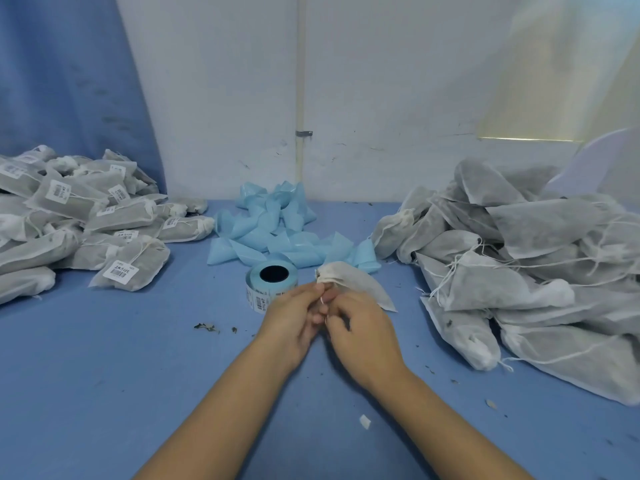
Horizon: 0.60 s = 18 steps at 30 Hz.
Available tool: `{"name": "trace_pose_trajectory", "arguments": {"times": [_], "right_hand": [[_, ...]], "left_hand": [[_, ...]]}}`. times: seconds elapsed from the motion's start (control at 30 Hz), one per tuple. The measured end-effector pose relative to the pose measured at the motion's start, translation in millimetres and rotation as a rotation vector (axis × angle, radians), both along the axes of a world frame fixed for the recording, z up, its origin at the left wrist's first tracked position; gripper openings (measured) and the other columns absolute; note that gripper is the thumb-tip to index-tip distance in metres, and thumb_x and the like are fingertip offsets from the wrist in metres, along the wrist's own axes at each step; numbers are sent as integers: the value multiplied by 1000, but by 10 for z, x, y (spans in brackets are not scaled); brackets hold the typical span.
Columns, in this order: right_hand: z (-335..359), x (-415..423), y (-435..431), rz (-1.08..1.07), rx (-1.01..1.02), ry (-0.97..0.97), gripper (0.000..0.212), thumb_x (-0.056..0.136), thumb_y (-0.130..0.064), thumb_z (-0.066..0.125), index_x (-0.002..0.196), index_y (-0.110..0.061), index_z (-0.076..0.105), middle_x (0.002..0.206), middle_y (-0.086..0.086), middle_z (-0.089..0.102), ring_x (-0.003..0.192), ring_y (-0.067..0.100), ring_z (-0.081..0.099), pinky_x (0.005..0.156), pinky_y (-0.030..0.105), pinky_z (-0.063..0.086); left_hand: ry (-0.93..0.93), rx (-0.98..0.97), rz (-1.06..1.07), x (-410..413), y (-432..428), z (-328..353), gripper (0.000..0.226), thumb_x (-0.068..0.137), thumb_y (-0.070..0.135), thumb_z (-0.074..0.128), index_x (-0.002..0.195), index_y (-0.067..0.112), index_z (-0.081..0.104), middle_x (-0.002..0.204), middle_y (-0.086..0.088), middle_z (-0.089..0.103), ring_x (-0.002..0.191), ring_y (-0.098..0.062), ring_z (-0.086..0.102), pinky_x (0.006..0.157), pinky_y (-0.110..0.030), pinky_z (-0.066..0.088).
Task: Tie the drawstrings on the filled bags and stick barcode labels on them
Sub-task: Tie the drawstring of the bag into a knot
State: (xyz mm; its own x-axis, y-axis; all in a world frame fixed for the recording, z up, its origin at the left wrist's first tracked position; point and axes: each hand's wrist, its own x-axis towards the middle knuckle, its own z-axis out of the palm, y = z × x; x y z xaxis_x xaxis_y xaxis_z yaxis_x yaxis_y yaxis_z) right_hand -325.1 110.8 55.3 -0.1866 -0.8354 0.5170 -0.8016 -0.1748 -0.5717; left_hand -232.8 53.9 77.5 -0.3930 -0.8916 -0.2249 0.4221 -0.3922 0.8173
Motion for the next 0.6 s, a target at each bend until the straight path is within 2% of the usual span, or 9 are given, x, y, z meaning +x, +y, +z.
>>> {"name": "trace_pose_trajectory", "arguments": {"times": [0.07, 0.1, 0.17, 0.23, 0.3, 0.37, 0.4, 0.5, 0.6], "right_hand": [[14, -25, -33, -73, 74, -392, 32, 88, -14, 52, 56, -20, 50, 60, -16, 56, 62, 4, 47, 57, 19, 36], [14, -39, -49, -105, 85, -526, 33, 89, -17, 52, 56, -21, 50, 54, -17, 53, 57, 3, 45, 54, 15, 34], [-4, -52, -64, -144, 74, -746, 23, 88, -18, 55, 67, -19, 63, 62, -15, 63, 61, 3, 53, 60, 15, 40], [-30, -50, -59, -115, 28, -927, 18, 88, -12, 58, 76, -16, 72, 75, -6, 72, 72, 6, 64, 70, 19, 49], [-41, -50, -54, -23, 5, -980, 18, 88, -8, 59, 78, -12, 74, 77, 1, 74, 77, 15, 67, 75, 25, 53], [-33, -36, -68, 54, 15, -966, 16, 89, -10, 62, 78, -6, 73, 72, 8, 71, 71, 21, 64, 75, 35, 52], [-30, -32, -77, 69, 17, -965, 16, 89, -10, 63, 77, -6, 72, 70, 9, 69, 68, 21, 63, 71, 34, 51], [-6, -65, -109, 62, 18, -1019, 10, 86, -9, 67, 77, -12, 73, 71, 1, 71, 70, 11, 65, 66, 18, 50], [36, -129, -115, 88, 53, -1101, 13, 82, -8, 69, 72, -14, 74, 76, 2, 72, 73, 9, 65, 64, 14, 49]], "left_hand": [[186, 107, 3, -44, -1, -1, 14, 93, -4, 48, 86, -6, 60, 61, -9, 67, 47, -10, 63, 44, -15, 49], [211, 110, 7, -56, -6, -14, 14, 93, -4, 48, 87, -6, 61, 62, -9, 67, 50, -11, 65, 47, -17, 51], [139, 34, -11, -52, -4, -62, 16, 94, 1, 48, 92, -2, 64, 54, -3, 59, 44, -11, 59, 44, -18, 50], [46, -69, -33, -37, 5, -132, 20, 94, 3, 45, 102, 1, 63, 47, 2, 44, 37, -9, 44, 39, -17, 40], [29, -144, -62, -29, 18, -182, 26, 94, 1, 40, 113, 0, 58, 47, 1, 36, 36, -9, 37, 37, -19, 32], [0, -207, -79, -40, 23, -212, 29, 93, -2, 37, 114, 3, 57, 48, 1, 34, 37, -11, 36, 38, -20, 29], [-28, -234, -82, -46, 25, -221, 30, 92, -3, 37, 113, 5, 57, 47, 1, 33, 37, -11, 35, 38, -20, 29], [-108, -295, -87, -74, 34, -225, 33, 92, -4, 36, 112, 8, 58, 48, 1, 30, 38, -11, 31, 37, -21, 27], [-151, -316, -90, -70, 42, -218, 36, 90, -7, 35, 111, 11, 59, 50, 4, 28, 41, -9, 25, 38, -21, 21]]}}
